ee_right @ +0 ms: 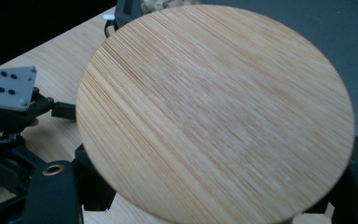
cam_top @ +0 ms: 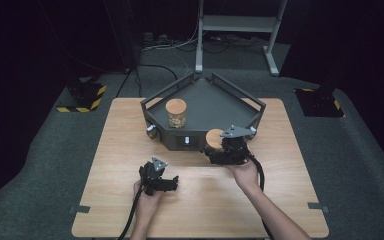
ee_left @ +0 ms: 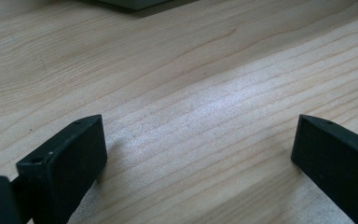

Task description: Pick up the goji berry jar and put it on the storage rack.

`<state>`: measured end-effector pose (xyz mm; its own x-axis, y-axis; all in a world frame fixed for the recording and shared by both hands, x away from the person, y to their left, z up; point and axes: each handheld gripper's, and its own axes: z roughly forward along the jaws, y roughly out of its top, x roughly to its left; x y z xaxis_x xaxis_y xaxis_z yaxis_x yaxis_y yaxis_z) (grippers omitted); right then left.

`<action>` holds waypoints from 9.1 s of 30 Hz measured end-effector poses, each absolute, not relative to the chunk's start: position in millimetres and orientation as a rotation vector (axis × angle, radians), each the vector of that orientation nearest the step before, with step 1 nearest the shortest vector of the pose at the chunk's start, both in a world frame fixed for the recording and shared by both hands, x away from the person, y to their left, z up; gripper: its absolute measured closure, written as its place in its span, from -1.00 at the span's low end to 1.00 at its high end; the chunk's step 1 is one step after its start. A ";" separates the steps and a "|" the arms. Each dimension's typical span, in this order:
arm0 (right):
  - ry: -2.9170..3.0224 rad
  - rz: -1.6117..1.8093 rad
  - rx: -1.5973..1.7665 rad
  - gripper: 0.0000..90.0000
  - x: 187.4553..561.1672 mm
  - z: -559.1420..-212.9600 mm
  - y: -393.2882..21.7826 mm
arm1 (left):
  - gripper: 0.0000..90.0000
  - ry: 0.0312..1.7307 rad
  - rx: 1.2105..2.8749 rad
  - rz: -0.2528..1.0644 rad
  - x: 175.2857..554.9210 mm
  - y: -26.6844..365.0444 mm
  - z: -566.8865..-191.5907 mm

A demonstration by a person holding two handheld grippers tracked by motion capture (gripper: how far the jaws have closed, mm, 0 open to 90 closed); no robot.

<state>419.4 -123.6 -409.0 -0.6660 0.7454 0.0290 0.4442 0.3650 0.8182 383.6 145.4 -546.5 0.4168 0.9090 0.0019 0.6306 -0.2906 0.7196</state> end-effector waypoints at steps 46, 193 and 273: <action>2.203 1.208 1.130 -0.43 455.1 -365.6 -135.2 | -0.93 1.300 2.028 0.554 383.5 145.3 -546.5; 2.174 1.035 1.240 -0.83 522.7 -393.7 -66.5 | -0.93 1.294 2.035 0.556 384.1 145.7 -546.4; 2.194 1.072 1.125 -0.91 481.0 -373.2 -103.7 | -0.93 1.296 2.034 0.554 384.1 145.5 -546.4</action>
<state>481.0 -103.7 -373.2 -0.5666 0.8230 -0.0407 0.4739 0.3659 0.8010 384.1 145.5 -546.4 0.4206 0.9072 0.0047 0.6299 -0.2957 0.7182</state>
